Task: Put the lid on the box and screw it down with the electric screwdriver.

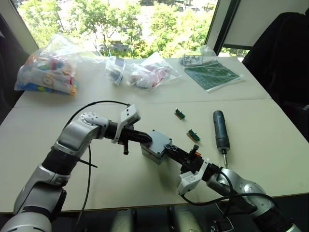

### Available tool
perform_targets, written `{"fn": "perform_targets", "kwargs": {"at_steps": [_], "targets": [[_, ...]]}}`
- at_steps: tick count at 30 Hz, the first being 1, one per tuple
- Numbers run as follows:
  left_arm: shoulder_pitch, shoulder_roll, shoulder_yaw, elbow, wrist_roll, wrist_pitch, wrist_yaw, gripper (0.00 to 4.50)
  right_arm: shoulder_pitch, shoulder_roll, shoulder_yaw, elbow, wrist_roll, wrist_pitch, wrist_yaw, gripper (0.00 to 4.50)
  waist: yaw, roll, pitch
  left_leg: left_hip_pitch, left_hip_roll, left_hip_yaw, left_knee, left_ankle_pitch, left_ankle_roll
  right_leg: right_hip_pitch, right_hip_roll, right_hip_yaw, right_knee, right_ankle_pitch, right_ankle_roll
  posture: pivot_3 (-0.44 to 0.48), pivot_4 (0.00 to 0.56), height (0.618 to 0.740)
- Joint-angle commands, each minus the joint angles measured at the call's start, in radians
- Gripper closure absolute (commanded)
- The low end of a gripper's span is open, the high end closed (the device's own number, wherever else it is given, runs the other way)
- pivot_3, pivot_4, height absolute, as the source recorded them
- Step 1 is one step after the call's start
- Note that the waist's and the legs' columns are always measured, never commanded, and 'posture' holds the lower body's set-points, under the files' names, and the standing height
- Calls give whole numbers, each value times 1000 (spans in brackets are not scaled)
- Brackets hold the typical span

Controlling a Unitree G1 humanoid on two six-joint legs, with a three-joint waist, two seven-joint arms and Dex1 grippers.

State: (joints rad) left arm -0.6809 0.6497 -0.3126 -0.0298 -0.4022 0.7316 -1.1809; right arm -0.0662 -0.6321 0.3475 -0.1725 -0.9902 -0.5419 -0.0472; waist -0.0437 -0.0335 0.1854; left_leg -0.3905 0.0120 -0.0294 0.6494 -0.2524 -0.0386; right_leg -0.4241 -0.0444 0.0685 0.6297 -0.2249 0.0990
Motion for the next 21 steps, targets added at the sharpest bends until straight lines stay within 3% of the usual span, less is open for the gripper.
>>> {"fn": "perform_targets", "kwargs": {"at_steps": [1,6,8,11,14,21], "targets": [[22,12,-56,-18,55,-22,-9,4370,26,-9,32,6,-14,-12,26,4374,0,0,-1,0,0,0,0,0,0,0,0,0,0,0,0,0,150,740],[36,12,-102,-21,110,-45,-6,4370,31,-9,30,15,-14,-9,27,4374,1,-1,-8,1,0,0,0,0,0,2,0,0,0,-1,1,0,150,740],[51,14,-135,-44,128,-21,-4,4500,34,-14,25,23,-2,-6,37,3348,2,-1,-11,2,0,0,0,0,0,2,0,0,-1,-1,1,0,150,740],[70,14,-160,-66,145,0,8,4500,31,-16,12,29,-1,1,31,2342,1,-3,-15,6,0,0,0,-1,1,7,0,0,-1,-3,3,0,150,740],[79,6,-162,-67,161,-2,20,4500,29,-18,6,28,1,1,29,1417,-1,-4,-22,20,0,0,-2,-4,6,21,-1,0,-5,-6,1,0,150,740],[72,1,-169,-23,197,0,56,4500,31,-24,-8,17,20,-1,32,1417,0,-3,-30,20,1,-1,-3,-4,6,24,-1,-1,-9,-6,1,0,150,740]]}}
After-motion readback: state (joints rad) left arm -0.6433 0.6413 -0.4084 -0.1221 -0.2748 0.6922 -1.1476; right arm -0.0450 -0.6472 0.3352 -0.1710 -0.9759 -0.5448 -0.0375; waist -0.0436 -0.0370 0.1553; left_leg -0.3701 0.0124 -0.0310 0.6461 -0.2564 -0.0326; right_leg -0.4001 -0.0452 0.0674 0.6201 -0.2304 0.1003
